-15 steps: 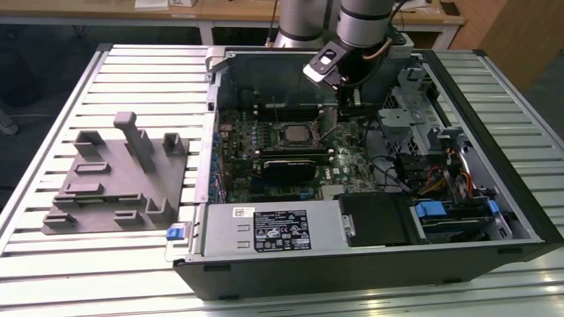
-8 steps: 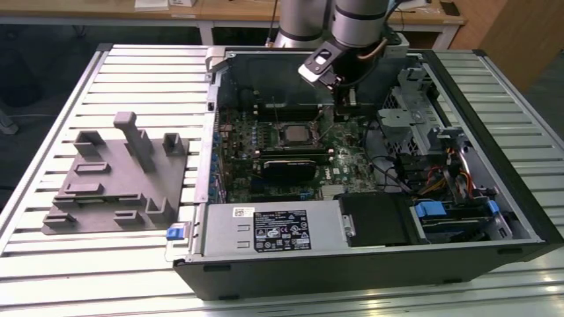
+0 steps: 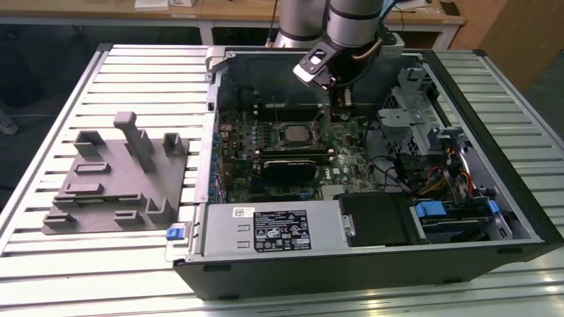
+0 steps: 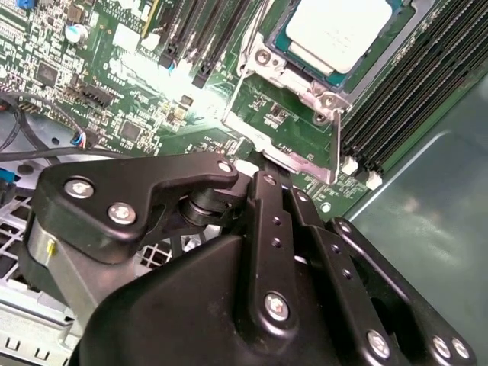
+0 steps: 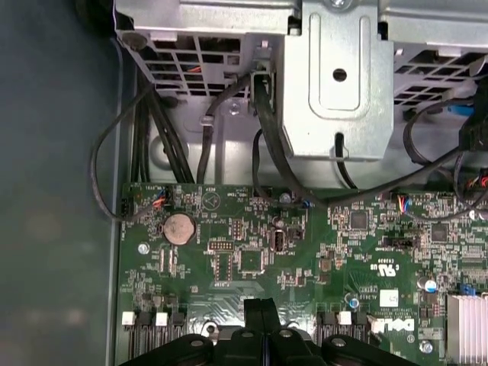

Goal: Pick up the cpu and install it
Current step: 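Close the cpu cover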

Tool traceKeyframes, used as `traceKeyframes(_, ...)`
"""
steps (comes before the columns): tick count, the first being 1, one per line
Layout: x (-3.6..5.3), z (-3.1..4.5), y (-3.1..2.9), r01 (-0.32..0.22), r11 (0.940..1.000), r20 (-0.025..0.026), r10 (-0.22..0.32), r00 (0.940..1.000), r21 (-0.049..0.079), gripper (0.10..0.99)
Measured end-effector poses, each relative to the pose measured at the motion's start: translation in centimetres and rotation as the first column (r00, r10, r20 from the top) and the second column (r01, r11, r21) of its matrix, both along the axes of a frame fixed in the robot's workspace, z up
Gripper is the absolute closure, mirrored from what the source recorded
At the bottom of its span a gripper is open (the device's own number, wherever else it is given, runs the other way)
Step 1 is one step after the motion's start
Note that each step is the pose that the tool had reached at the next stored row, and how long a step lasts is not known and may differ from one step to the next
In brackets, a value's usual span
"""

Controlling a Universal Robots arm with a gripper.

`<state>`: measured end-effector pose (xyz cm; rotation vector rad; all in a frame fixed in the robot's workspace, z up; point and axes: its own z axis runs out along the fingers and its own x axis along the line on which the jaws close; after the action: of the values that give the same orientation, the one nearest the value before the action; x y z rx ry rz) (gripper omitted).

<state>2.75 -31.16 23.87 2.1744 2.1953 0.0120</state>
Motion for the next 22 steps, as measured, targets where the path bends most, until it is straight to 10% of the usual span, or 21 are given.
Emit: traceKeyframes(22,-2.18,-0.01,0.00,0.000,1.0000,0.0000,0.000,1.0000,0.000,0.980)
